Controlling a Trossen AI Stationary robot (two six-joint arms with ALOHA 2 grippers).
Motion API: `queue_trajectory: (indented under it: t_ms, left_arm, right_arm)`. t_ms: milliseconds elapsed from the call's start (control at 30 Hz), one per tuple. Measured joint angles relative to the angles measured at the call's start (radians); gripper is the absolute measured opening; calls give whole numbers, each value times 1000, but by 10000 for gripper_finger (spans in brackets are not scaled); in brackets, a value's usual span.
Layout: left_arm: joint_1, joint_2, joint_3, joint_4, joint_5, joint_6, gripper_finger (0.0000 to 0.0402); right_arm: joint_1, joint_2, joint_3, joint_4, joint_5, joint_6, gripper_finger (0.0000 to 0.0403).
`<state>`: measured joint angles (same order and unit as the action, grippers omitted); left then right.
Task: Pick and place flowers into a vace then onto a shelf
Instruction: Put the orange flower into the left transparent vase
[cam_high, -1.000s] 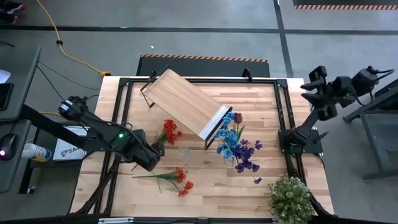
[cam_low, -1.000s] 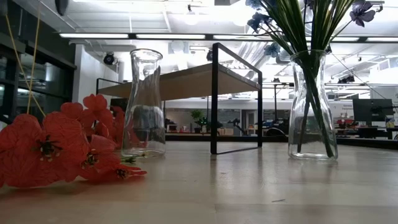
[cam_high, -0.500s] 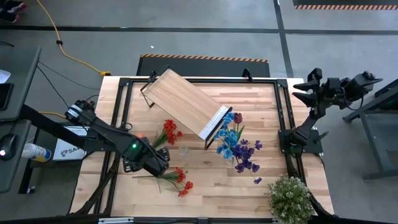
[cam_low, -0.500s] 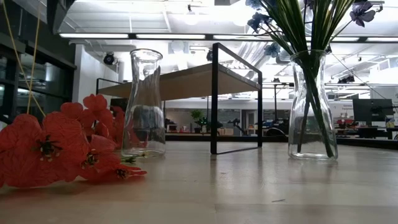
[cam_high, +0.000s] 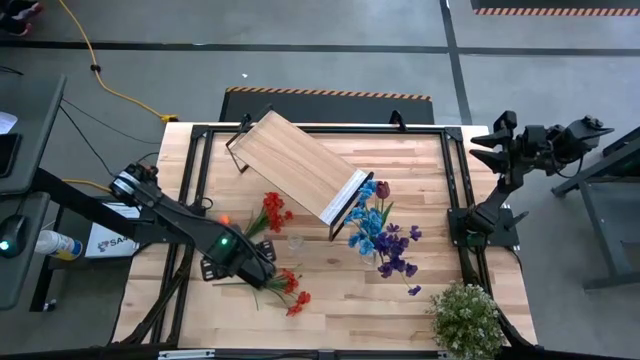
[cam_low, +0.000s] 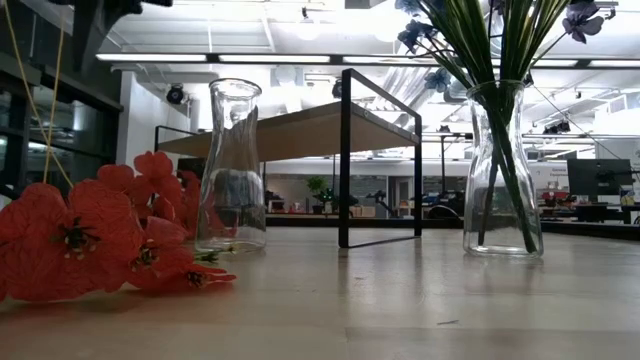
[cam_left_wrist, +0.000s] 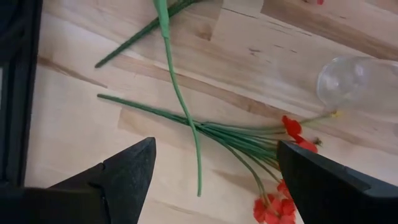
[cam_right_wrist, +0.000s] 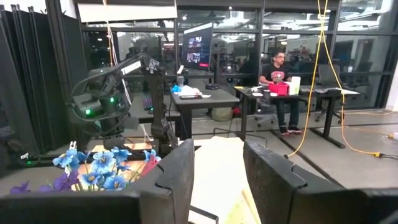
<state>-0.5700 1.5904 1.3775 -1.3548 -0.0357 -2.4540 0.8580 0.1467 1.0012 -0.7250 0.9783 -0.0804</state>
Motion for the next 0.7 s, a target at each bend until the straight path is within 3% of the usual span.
queue_trajectory:
  t_ms: [700]
  left_arm:
    - [0, -32, -267, 167, 60, -42, 367]
  right_arm:
    - [0, 0, 0, -11, 0, 21, 130]
